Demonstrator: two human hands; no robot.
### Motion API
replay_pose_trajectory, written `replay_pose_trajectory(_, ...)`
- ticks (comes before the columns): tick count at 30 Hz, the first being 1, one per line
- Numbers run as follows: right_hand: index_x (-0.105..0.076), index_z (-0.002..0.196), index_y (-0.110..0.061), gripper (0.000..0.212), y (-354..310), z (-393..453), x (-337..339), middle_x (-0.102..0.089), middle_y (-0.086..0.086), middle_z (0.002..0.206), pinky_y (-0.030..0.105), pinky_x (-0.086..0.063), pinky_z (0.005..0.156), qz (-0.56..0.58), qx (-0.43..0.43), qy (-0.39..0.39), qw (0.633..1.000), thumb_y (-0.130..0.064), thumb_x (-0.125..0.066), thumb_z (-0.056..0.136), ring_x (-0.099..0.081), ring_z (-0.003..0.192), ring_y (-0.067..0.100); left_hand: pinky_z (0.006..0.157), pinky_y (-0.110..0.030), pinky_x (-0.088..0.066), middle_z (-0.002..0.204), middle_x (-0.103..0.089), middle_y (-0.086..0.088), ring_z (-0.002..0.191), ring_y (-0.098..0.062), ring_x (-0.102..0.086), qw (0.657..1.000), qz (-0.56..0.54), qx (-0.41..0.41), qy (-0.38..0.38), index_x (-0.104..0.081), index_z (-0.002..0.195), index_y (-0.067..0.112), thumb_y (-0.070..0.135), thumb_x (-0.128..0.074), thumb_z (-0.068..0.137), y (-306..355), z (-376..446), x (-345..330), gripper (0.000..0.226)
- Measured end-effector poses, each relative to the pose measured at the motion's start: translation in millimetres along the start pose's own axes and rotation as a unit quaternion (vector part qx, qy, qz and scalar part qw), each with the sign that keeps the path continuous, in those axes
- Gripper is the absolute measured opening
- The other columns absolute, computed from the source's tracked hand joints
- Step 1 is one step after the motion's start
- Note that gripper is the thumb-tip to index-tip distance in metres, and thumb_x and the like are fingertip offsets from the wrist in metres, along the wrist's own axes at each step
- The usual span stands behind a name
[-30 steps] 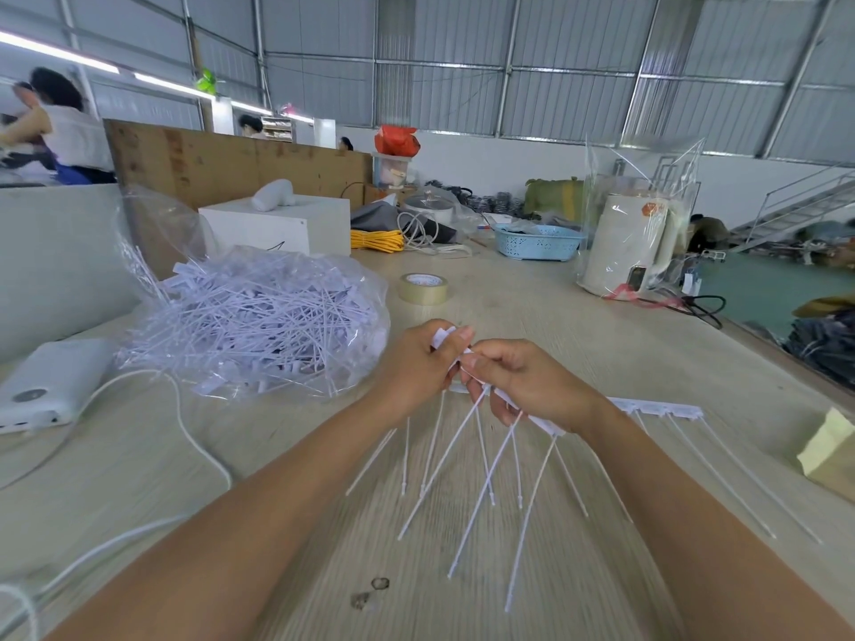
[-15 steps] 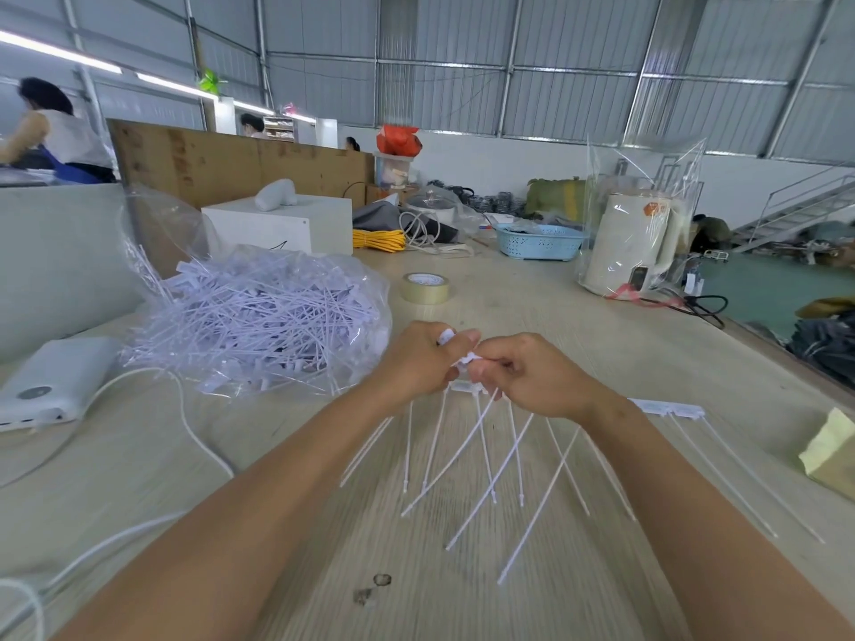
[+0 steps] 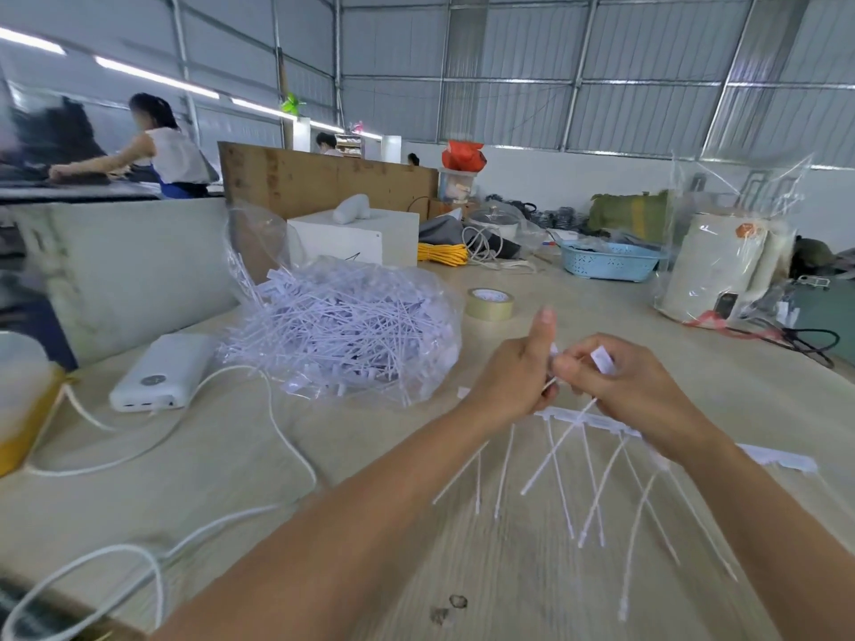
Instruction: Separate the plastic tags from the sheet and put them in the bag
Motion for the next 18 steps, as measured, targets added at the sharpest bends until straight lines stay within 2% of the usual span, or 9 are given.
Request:
replay_pose_trajectory(3, -0.068, 0.084, -0.018, 0.008, -4, 1, -5, -0.072, -0.003, 0.067, 0.005, -0.043, 0.057, -0.005, 0.003, 0.004, 1.0, -0.023, -0.071, 0.078, -0.066, 0.063, 0.0, 0.051, -0.02, -0.038, 0.049, -0.051, 0.003, 0.042, -0.003, -0.048, 0.996, 0.088, -0.033, 0.01, -0.052, 0.058, 0.016, 0.058, -0.014, 0.096, 9, -6, -1, 0.069)
replay_pose_trajectory(4, -0.069, 0.084, -0.02, 0.005, -6, 0, -5, -0.072, -0.002, 0.066, 0.005, -0.043, 0.057, -0.005, 0.003, 0.0, 1.0, -0.021, -0.07, 0.08, -0.065, 0.062, -0.001, 0.054, -0.022, -0.039, 0.052, -0.052, 0.003, 0.046, -0.004, -0.049, 0.994, 0.101, -0.037, 0.013, -0.055, 0.067, 0.013, 0.058, -0.015, 0.096, 10, -6, -2, 0.067)
replay_pose_trajectory(6, -0.072, 0.081, -0.02, 0.005, -8, 0, -4, -0.071, -0.005, 0.063, 0.007, -0.043, 0.057, 0.001, 0.013, -0.009, 1.0, -0.017, -0.069, 0.082, -0.062, 0.058, -0.002, 0.057, -0.025, -0.041, 0.062, -0.057, 0.001, 0.053, -0.007, -0.052, 0.995, 0.082, -0.045, 0.017, -0.052, 0.099, 0.01, 0.059, -0.022, 0.095, 11, -7, -2, 0.058)
replay_pose_trajectory(7, -0.073, 0.077, -0.018, 0.009, -10, -1, -3, -0.069, -0.007, 0.062, 0.006, -0.042, 0.055, 0.001, 0.021, -0.014, 1.0, -0.015, -0.067, 0.084, -0.06, 0.055, -0.002, 0.061, -0.027, -0.044, 0.07, -0.061, -0.003, 0.059, -0.01, -0.056, 0.996, 0.068, -0.055, 0.017, -0.046, 0.111, 0.01, 0.059, -0.026, 0.095, 11, -7, -3, 0.056)
replay_pose_trajectory(9, -0.072, 0.064, -0.02, 0.024, -15, -3, -4, -0.063, -0.01, 0.054, 0.004, -0.038, 0.05, -0.001, 0.034, -0.03, 0.999, -0.015, -0.065, 0.086, -0.053, 0.047, -0.003, 0.074, -0.033, -0.047, 0.088, -0.065, -0.015, 0.075, -0.02, -0.061, 0.995, 0.069, -0.073, 0.01, -0.038, 0.122, 0.011, 0.061, -0.03, 0.093, 10, -6, -6, 0.058)
replay_pose_trajectory(11, -0.066, 0.051, -0.023, 0.036, -18, -6, -7, -0.056, -0.011, 0.045, 0.003, -0.035, 0.047, -0.008, 0.053, -0.042, 0.998, -0.015, -0.062, 0.086, -0.049, 0.042, -0.004, 0.07, -0.034, -0.047, 0.086, -0.065, -0.016, 0.07, -0.02, -0.06, 0.997, 0.053, -0.062, 0.0, -0.035, 0.124, 0.011, 0.063, -0.031, 0.091, 9, -4, -7, 0.062)
replay_pose_trajectory(14, -0.068, 0.06, -0.018, 0.028, -17, -5, -7, -0.065, 0.0, 0.057, 0.007, -0.041, 0.058, -0.028, 0.064, -0.033, 0.997, -0.017, -0.062, 0.087, -0.058, 0.055, 0.001, 0.053, -0.025, -0.043, 0.067, -0.058, -0.003, 0.053, -0.009, -0.053, 1.0, 0.001, -0.012, -0.014, -0.033, 0.121, 0.011, 0.064, -0.034, 0.09, 7, -3, -6, 0.062)
replay_pose_trajectory(18, -0.071, 0.071, -0.015, 0.019, -8, 0, 1, -0.067, -0.002, 0.064, 0.01, -0.043, 0.061, -0.05, 0.042, 0.024, 0.998, -0.025, -0.065, 0.085, -0.058, 0.061, 0.001, 0.058, -0.023, -0.045, 0.07, -0.06, 0.001, 0.057, -0.005, -0.054, 0.997, 0.068, -0.003, -0.04, -0.034, 0.126, 0.011, 0.063, -0.036, 0.091, 11, -6, -1, 0.063)
Point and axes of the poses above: each hand's wrist, its own z-axis towards the middle knuckle, its own x-axis out of the back of the hand, y = z × x, the point moved 4 cm from there along z, towards the middle knuckle
